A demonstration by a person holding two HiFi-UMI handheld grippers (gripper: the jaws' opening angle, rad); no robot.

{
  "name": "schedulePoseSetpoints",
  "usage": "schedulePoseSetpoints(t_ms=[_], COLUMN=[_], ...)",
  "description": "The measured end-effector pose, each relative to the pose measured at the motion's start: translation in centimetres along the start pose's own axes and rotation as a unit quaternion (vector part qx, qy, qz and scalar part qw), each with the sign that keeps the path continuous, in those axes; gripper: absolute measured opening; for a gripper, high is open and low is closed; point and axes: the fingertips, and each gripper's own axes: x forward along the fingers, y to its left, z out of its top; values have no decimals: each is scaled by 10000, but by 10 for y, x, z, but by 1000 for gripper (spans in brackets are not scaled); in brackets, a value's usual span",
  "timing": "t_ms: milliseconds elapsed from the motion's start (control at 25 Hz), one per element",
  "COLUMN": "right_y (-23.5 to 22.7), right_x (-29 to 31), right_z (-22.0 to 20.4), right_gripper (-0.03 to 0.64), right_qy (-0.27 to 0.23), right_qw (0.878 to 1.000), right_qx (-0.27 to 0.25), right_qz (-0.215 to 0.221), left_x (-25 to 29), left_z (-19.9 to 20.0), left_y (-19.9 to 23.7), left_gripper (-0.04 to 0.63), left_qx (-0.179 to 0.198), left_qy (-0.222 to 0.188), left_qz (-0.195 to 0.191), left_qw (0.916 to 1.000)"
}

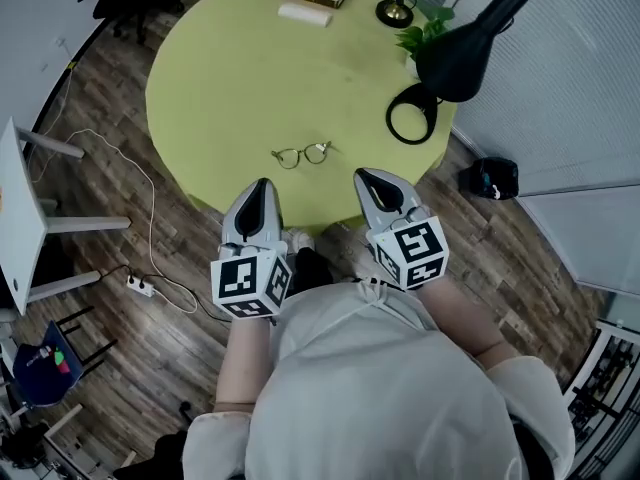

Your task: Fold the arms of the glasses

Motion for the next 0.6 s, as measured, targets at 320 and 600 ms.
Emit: schedulePoseSetpoints(t_ms=[320, 600], right_y=[-22, -45], right_x=[84, 111], right_z=[29, 14], right_gripper=[-2, -2], right_qy=[118, 497], right_qw=[9990, 9977], right_qx=[162, 97], right_qz=[-395, -444], left_x=[75, 101], left_z=[24, 5], left_y=[61, 80], left_gripper=[6, 6], left_qx=[-86, -294], left_qy=[232, 561], left_qz=[-322, -235], left_qw=[9992, 9977])
